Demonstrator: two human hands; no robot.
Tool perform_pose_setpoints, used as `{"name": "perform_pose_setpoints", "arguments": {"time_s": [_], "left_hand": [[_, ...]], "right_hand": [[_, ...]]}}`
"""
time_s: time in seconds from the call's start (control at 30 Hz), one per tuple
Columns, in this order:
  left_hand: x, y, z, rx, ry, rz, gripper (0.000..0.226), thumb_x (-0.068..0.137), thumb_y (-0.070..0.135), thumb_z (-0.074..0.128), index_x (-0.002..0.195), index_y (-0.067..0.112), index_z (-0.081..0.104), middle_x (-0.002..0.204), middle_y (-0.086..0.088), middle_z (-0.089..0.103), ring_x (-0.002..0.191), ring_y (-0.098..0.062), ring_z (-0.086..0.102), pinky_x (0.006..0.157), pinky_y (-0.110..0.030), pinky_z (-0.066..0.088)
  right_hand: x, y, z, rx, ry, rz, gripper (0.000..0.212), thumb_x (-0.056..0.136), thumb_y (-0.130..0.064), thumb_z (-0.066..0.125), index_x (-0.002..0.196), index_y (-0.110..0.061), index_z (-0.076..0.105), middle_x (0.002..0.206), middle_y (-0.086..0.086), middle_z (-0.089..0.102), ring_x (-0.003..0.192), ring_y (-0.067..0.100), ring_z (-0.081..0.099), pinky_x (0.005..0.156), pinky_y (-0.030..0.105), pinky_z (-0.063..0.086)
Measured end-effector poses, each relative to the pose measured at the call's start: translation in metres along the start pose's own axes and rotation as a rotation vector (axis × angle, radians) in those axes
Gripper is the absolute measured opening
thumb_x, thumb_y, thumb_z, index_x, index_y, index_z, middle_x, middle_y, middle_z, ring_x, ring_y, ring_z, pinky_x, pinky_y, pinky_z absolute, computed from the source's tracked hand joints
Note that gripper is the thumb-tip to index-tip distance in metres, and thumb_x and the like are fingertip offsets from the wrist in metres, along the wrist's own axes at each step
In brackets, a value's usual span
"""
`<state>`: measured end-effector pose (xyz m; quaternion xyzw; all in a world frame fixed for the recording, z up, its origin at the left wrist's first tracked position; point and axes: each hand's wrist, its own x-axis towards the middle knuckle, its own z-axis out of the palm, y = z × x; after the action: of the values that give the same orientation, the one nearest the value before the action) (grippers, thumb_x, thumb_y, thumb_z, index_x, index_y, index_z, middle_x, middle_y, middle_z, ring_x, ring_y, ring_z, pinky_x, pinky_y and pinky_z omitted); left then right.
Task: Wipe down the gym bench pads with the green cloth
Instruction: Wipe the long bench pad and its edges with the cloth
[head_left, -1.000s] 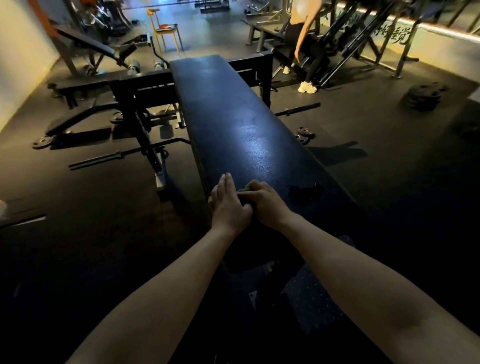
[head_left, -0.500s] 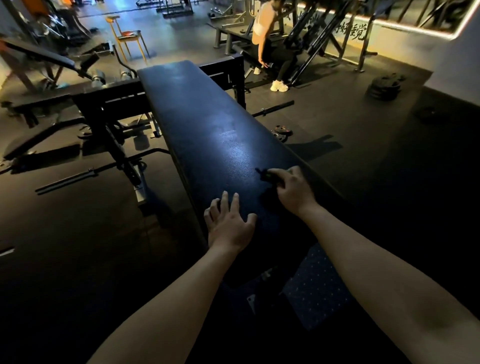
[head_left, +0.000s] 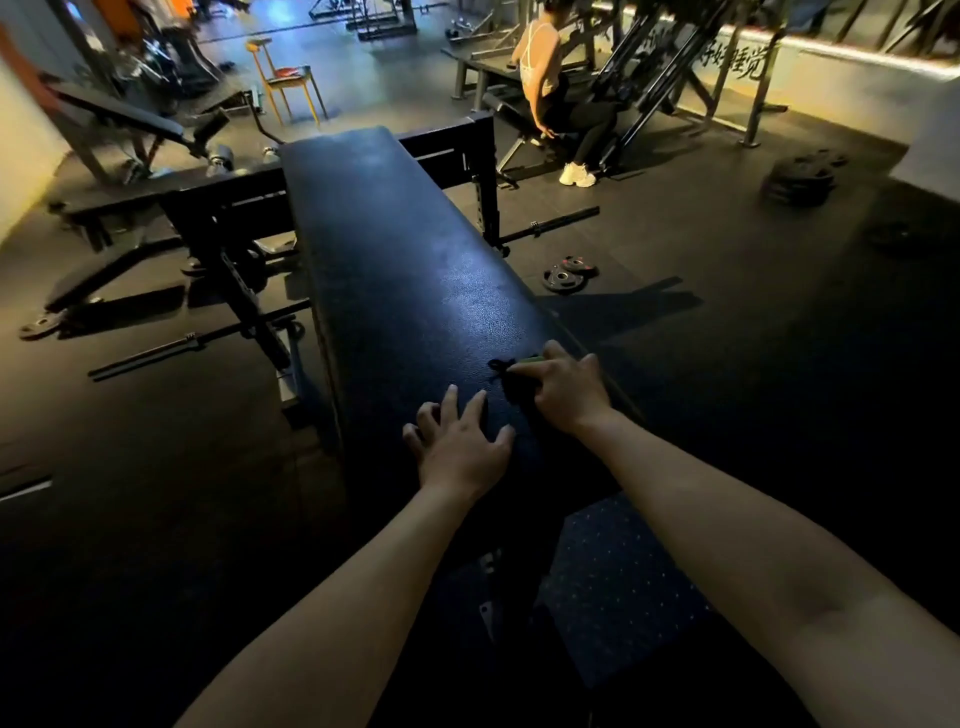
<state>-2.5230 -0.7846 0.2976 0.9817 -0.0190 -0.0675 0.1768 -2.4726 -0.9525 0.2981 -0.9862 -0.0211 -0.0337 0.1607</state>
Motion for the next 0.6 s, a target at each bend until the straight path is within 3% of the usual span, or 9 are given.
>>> {"name": "perform_pose_setpoints", "arguments": {"time_s": [0.17, 0.3, 0.4, 0.5, 0.6], "left_hand": [[-0.002, 0.006, 0.007, 0.051, 0.063, -0.054, 0.066, 0.091, 0.064, 0.041, 0.152, 0.042, 0.029, 0.166, 0.004, 0.012, 0.146, -0.027, 0.009, 0.119, -0.052, 0.004], [-0.001, 0.024, 0.011, 0.049, 0.091, -0.122, 0.064, 0.092, 0.058, 0.043, 0.152, 0.039, 0.031, 0.165, 0.001, 0.015, 0.145, -0.027, 0.01, 0.119, -0.051, 0.006], [0.002, 0.043, 0.017, 0.037, 0.087, -0.14, 0.063, 0.094, 0.055, 0.044, 0.153, 0.036, 0.031, 0.166, 0.0, 0.015, 0.145, -0.026, 0.01, 0.118, -0.05, 0.008], [0.002, 0.051, 0.027, 0.034, 0.114, -0.182, 0.057, 0.094, 0.053, 0.044, 0.147, 0.031, 0.039, 0.165, 0.0, 0.017, 0.145, -0.026, 0.012, 0.117, -0.05, 0.008], [0.0, 0.048, 0.03, 0.054, 0.154, -0.174, 0.058, 0.094, 0.053, 0.045, 0.147, 0.031, 0.039, 0.165, 0.002, 0.019, 0.145, -0.025, 0.013, 0.118, -0.049, 0.009]], "right_hand": [[0.009, 0.084, -0.023, 0.052, 0.014, 0.183, 0.052, 0.089, -0.014, 0.046, 0.13, -0.041, 0.06, 0.117, 0.004, 0.047, 0.107, 0.026, 0.056, 0.099, 0.041, 0.029], [0.009, 0.091, -0.012, 0.211, 0.061, 0.263, 0.043, 0.095, -0.018, 0.044, 0.132, -0.034, 0.059, 0.12, 0.01, 0.047, 0.106, 0.035, 0.055, 0.1, 0.042, 0.032], [0.016, 0.06, -0.008, 0.282, 0.073, 0.055, 0.039, 0.095, -0.023, 0.051, 0.13, -0.038, 0.06, 0.118, 0.008, 0.05, 0.103, 0.032, 0.057, 0.094, 0.039, 0.037], [0.014, 0.016, -0.002, 0.202, -0.079, -0.299, 0.039, 0.095, -0.027, 0.052, 0.13, -0.042, 0.059, 0.115, -0.001, 0.051, 0.096, 0.024, 0.058, 0.085, 0.034, 0.031], [0.022, 0.008, -0.001, 0.125, -0.101, -0.379, 0.04, 0.096, -0.026, 0.049, 0.132, -0.042, 0.057, 0.111, -0.004, 0.047, 0.094, 0.02, 0.057, 0.081, 0.035, 0.023]]}}
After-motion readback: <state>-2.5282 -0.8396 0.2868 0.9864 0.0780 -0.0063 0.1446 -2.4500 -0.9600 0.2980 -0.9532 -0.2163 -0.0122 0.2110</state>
